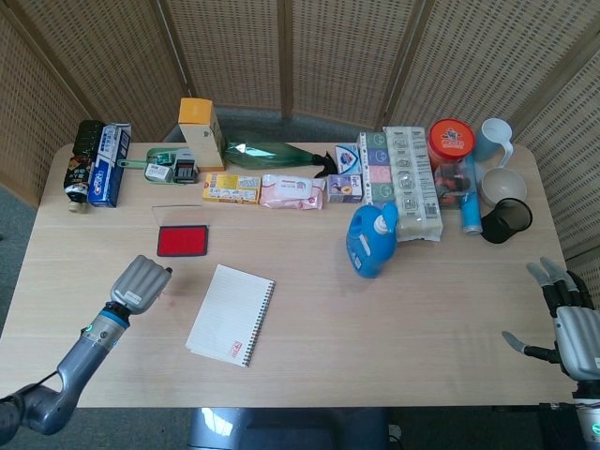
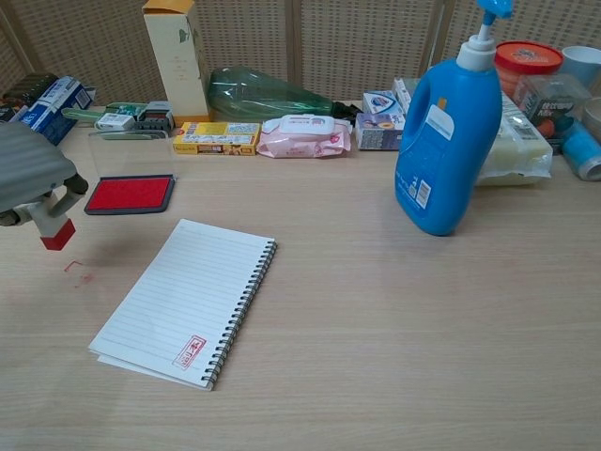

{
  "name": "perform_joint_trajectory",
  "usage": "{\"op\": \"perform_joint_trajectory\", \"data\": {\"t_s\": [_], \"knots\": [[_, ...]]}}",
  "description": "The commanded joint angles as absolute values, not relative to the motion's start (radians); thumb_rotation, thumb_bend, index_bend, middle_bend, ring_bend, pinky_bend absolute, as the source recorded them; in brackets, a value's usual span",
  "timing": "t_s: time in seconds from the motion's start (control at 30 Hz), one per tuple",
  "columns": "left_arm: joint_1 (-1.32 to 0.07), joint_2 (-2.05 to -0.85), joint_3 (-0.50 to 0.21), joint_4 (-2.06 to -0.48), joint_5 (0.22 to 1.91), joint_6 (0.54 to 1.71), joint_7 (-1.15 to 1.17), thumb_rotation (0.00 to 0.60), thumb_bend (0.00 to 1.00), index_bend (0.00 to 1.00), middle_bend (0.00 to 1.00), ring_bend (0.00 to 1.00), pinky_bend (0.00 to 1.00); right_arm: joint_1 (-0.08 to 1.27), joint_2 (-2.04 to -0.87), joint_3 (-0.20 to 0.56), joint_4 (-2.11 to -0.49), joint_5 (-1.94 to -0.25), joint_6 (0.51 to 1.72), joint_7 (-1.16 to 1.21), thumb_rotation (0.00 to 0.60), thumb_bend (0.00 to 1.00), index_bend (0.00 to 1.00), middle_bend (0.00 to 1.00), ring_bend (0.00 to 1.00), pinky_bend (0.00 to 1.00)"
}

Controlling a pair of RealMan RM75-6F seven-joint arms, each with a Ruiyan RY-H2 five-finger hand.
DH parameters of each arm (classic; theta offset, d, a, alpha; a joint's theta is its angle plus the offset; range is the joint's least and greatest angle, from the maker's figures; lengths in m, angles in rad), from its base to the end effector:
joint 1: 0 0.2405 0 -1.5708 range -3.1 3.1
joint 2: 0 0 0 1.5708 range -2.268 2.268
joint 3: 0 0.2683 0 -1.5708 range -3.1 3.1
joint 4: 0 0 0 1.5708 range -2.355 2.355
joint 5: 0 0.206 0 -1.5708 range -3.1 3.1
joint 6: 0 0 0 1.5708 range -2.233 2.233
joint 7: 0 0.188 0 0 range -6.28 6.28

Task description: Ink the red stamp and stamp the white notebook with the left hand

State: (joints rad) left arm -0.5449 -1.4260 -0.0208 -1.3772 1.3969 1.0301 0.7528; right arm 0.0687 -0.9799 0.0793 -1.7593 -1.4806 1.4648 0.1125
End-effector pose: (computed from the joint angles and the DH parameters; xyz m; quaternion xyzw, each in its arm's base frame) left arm -0.2497 0.3440 0.0062 -0.8354 -0.1072 -0.1728 0.5106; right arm -0.3034 -0.2248 0.2016 0.5620 -0.4272 0.4222 0.5687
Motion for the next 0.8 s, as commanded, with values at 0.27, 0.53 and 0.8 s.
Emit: {"op": "perform_joint_trajectory", "data": {"t_s": [0.27,0.53,0.8], "knots": [[-0.560,-1.477,-0.023,-1.326,1.360,1.007,0.793,0.600,0.35,0.64,1.00,1.00,1.00,0.069,-0.978,0.081,-1.756,-1.477,1.464,0.121,0.523,0.00,0.03,0.00,0.00,0.00],[-0.567,-1.512,-0.018,-1.285,1.334,0.994,0.831,0.600,0.35,0.64,1.00,1.00,1.00,0.069,-0.975,0.081,-1.757,-1.478,1.465,0.128,0.522,0.00,0.03,0.00,0.00,0.00],[-0.572,-1.550,-0.022,-1.243,1.307,0.985,0.827,0.600,0.34,0.64,1.00,1.00,1.00,0.069,-0.973,0.082,-1.756,-1.476,1.465,0.131,0.524,0.00,0.03,0.00,0.00,0.00]]}}
